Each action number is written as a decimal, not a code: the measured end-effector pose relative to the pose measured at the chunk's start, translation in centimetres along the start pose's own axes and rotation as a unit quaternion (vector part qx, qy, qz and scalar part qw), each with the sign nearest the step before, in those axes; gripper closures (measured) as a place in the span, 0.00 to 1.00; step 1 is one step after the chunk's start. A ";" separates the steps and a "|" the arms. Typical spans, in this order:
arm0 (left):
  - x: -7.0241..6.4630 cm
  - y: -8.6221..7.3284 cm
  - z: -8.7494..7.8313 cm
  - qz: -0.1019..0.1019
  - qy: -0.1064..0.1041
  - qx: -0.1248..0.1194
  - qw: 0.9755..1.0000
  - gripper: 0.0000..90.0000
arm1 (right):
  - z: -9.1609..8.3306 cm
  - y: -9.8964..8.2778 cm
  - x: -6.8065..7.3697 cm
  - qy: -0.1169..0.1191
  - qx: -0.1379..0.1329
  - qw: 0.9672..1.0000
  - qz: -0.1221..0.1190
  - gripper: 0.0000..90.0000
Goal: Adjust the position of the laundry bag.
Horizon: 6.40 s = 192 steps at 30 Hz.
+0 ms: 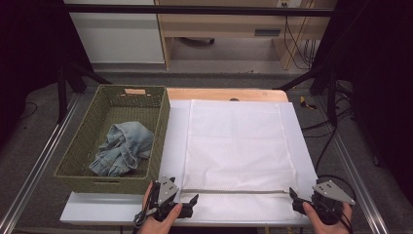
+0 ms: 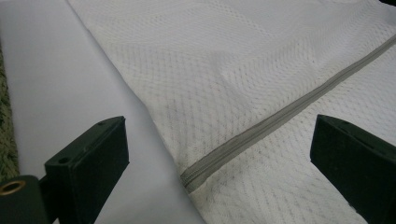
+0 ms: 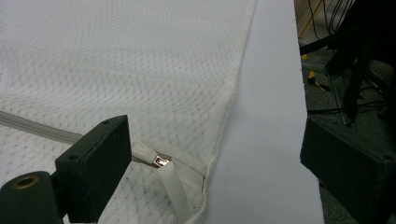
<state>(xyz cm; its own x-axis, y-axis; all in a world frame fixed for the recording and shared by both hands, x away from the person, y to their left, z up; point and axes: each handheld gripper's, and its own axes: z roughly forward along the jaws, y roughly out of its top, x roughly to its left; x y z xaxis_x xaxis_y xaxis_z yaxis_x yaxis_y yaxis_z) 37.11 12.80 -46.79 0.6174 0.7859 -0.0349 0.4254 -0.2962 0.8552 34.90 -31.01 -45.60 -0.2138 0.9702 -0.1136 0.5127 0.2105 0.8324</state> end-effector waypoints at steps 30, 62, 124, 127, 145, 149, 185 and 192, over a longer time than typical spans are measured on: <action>-0.8 3.7 0.6 0.043 0.026 0.006 0.999 0.06 | -0.1 0.5 0.5 -0.011 -0.013 1.000 0.004 0.05; 4.1 7.3 9.8 -0.034 0.091 0.063 0.993 0.17 | -0.5 0.5 -0.1 0.017 -0.012 1.000 0.017 0.05; 5.8 5.9 11.9 -0.067 0.094 0.084 0.990 0.85 | -0.1 0.3 0.3 0.030 0.003 0.999 0.016 0.07; 5.7 5.9 11.9 -0.069 0.095 0.081 0.990 0.93 | -0.1 0.3 0.3 0.029 0.002 0.999 0.014 0.07; 6.3 6.5 10.5 -0.068 0.157 0.053 0.984 0.84 | 0.0 0.3 0.5 0.033 0.005 0.999 0.010 0.07; 6.2 6.6 10.4 -0.065 0.155 0.044 0.985 0.57 | 0.0 0.3 0.5 0.034 0.006 0.999 0.012 0.07; 0.0 4.4 2.4 -0.015 0.015 -0.021 1.000 0.07 | 0.2 0.3 -0.1 0.039 -0.001 0.999 0.011 0.17; -0.4 3.7 1.7 -0.019 0.015 -0.022 0.999 0.09 | 0.1 0.0 -0.6 0.040 -0.001 0.999 0.028 0.24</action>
<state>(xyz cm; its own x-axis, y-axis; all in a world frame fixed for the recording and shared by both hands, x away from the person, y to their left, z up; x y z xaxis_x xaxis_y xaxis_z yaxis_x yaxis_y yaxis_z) 39.56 10.44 -44.52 0.5814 0.8119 -0.0528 0.4174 -0.2419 0.8759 35.12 -31.57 -45.61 -0.2515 0.9676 -0.0236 0.5236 0.1565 0.8374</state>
